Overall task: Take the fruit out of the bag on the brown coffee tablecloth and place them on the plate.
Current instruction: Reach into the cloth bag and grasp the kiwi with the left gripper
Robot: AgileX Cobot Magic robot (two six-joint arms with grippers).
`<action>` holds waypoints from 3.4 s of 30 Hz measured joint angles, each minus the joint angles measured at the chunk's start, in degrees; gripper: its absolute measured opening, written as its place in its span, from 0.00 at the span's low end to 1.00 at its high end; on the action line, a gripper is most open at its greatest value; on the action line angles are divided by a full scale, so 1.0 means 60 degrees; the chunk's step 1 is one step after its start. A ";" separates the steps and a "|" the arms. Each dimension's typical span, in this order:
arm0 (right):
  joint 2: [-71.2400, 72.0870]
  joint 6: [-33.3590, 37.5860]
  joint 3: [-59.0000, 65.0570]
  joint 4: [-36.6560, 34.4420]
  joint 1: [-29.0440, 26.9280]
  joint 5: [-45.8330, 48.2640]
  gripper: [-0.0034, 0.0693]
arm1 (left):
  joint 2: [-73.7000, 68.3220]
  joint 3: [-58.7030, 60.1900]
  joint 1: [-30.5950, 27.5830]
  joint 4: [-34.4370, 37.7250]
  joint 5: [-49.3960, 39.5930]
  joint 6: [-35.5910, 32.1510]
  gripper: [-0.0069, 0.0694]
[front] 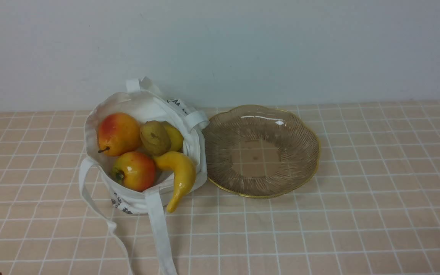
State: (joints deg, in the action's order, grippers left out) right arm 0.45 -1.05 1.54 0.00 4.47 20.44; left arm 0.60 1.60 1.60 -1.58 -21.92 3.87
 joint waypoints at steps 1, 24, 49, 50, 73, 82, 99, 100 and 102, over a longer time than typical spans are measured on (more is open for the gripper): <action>0.0000 0.0000 0.0000 0.0000 0.0000 0.0000 0.03 | 0.0000 0.0000 0.0000 0.0000 0.0000 0.0000 0.08; 0.0000 0.0000 0.0000 0.0000 0.0000 0.0000 0.03 | 0.0000 0.0000 0.0000 0.0000 0.0000 0.0000 0.08; 0.0000 0.0000 0.0000 0.0000 0.0000 0.0000 0.03 | 0.0000 0.0000 0.0000 0.0000 0.0000 0.0000 0.08; 0.0000 0.0000 0.0000 0.0000 0.0000 0.0000 0.03 | 0.0000 0.0000 0.0000 0.0045 0.0000 0.0000 0.08; 0.0000 0.0000 0.0000 0.0000 0.0000 0.0000 0.03 | 0.0000 -0.0358 0.0000 0.8049 -0.0065 0.1939 0.08; 0.0000 0.0000 0.0000 0.0000 0.0000 0.0000 0.03 | -0.2857 -0.3474 0.0000 0.5624 -0.3189 0.0939 0.08; 0.0000 0.0000 0.0000 0.0000 0.0000 0.0000 0.03 | -1.0609 -0.9357 0.0000 0.2844 -0.7059 -0.0775 0.08; 0.0000 0.0000 0.0000 0.0000 0.0000 0.0000 0.03 | -1.0916 -0.9665 0.0000 0.2858 -0.7070 -0.0775 0.09; 0.0000 0.0000 0.0000 0.0000 0.0000 0.0000 0.03 | -1.1551 -1.0263 0.0000 0.2927 -0.7100 -0.0795 0.10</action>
State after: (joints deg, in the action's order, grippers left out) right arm 0.45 -1.05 1.54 0.00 4.47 20.44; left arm -68.70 -59.98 1.60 15.98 -64.53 -0.90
